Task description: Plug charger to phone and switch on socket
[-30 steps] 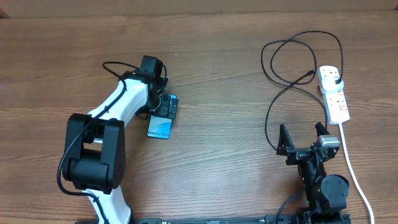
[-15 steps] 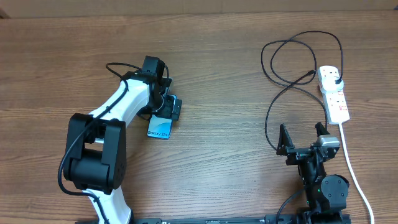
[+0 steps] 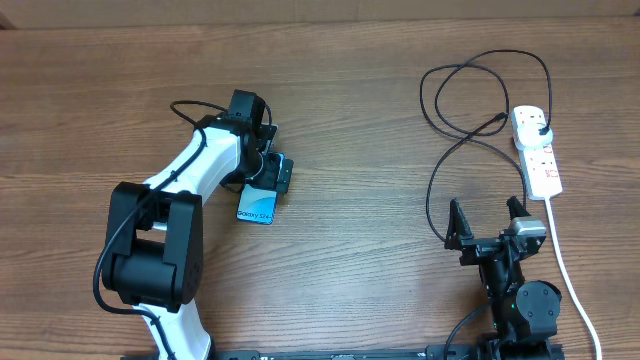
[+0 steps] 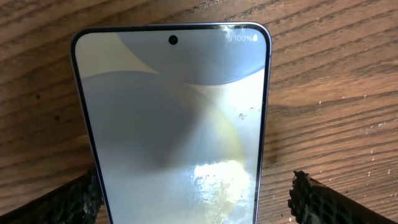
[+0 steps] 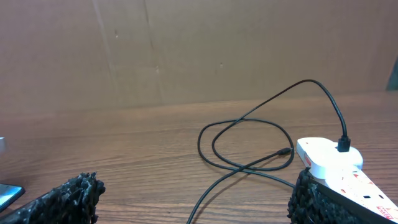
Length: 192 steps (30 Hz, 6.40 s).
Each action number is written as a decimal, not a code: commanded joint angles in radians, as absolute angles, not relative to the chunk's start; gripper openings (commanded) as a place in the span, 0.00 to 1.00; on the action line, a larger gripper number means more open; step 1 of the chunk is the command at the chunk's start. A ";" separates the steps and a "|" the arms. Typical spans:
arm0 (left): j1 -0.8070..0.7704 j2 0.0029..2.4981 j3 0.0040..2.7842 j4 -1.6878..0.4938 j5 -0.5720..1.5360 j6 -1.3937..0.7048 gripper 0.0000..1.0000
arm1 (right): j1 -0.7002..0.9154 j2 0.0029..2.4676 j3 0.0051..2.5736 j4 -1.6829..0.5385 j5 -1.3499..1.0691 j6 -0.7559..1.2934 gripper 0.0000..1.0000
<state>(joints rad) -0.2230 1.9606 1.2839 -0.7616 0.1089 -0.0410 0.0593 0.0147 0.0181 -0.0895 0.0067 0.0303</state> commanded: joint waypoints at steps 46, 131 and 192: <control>-0.269 1.976 1.187 -0.774 0.033 -0.475 1.00 | 0.055 0.006 0.007 -0.083 0.006 0.028 1.00; -0.268 1.976 1.364 -1.106 0.411 -0.405 0.61 | 0.055 0.006 0.008 -0.083 0.006 0.028 1.00; -0.268 1.976 1.364 -1.064 1.544 -0.161 0.60 | 0.057 0.007 0.008 -0.053 -0.626 1.055 1.00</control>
